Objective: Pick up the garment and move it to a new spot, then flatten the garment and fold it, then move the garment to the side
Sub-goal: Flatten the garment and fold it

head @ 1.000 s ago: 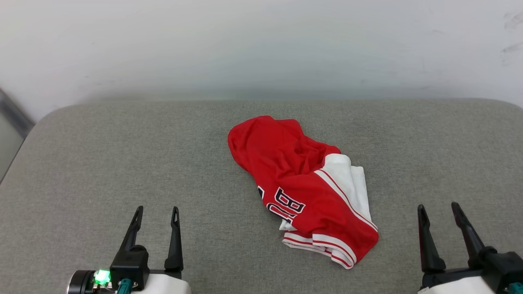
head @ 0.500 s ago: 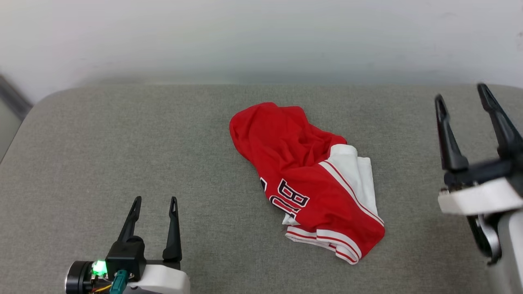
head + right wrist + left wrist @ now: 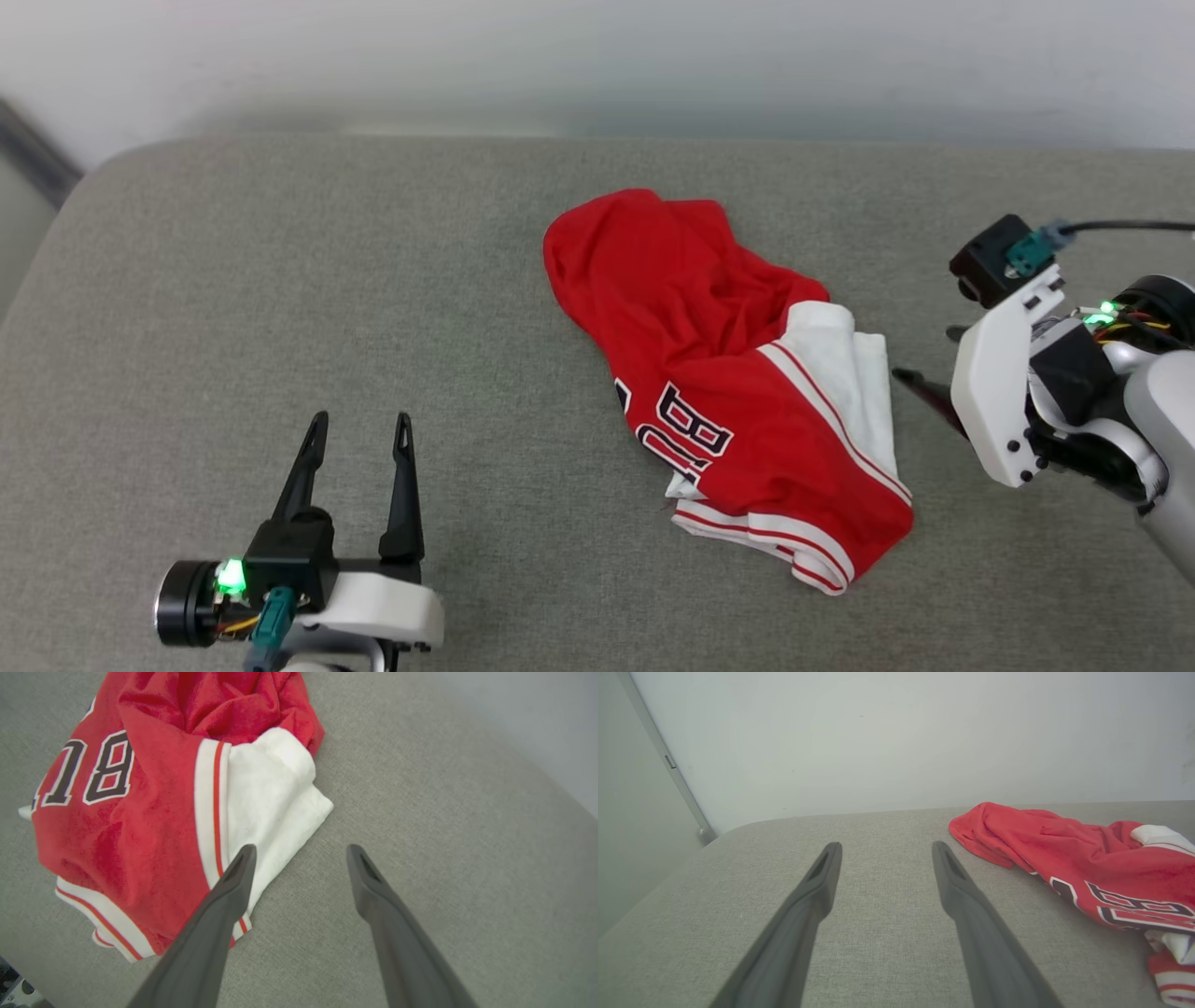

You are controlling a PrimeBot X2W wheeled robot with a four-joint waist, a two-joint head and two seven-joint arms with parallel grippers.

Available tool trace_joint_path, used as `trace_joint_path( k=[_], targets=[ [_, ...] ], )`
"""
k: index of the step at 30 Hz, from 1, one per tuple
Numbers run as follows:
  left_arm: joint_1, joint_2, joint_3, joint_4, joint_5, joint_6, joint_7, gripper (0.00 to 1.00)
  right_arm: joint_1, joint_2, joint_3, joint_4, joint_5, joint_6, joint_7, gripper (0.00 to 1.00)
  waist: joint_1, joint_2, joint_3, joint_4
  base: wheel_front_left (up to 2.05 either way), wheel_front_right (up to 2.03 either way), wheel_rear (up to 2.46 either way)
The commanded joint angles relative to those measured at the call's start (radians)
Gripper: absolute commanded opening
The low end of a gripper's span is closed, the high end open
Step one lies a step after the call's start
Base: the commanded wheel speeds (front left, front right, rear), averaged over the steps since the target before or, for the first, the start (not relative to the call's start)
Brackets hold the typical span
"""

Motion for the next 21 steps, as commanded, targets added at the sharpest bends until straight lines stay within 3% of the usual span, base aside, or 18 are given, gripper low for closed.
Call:
trace_joint_path(
  k=[1,3,8,18,19,20,21],
  targets=[
    [-0.019,-0.004,0.002,-0.002,0.004,-0.003,-0.003,1.00,-0.026,-0.003,0.011,0.005,0.012,-0.001,0.017,1.00,-0.0001,-0.0001,0.020,0.011,0.00,0.00,0.00],
    [-0.038,-0.007,-0.002,-0.002,0.002,-0.007,-0.003,1.00,-0.075,-0.007,0.079,0.055,0.066,-0.001,0.115,1.00,-0.0001,-0.0001,0.053,0.027,0.00,0.00,0.00],
    [-0.062,-0.013,-0.010,-0.005,-0.001,-0.007,-0.003,1.00,-0.118,0.026,0.152,0.144,0.098,-0.001,0.157,1.00,-0.0001,-0.0001,0.094,0.048,0.00,0.00,0.00],
    [-0.086,-0.021,-0.024,0.001,-0.008,0.003,-0.003,1.00,-0.048,0.092,0.375,0.285,0.185,0.005,0.082,1.00,-0.0001,-0.0001,0.127,0.075,0.00,0.00,0.00],
    [-0.084,-0.021,-0.021,0.003,-0.008,0.004,-0.003,1.00,-0.054,0.095,0.384,0.292,0.191,0.005,0.059,0.66,-0.0001,-0.0001,0.124,0.072,0.00,0.00,0.00],
    [-0.080,-0.021,-0.018,0.005,-0.007,0.005,-0.003,1.00,-0.067,0.097,0.388,0.291,0.194,0.005,0.021,0.00,-0.0001,-0.0001,0.118,0.068,0.00,0.00,0.00],
    [-0.076,-0.021,-0.016,0.007,-0.007,0.005,-0.003,1.00,-0.082,0.095,0.386,0.290,0.200,0.005,-0.017,0.00,-0.0001,-0.0001,0.112,0.064,0.00,0.00,0.00]
  ],
)
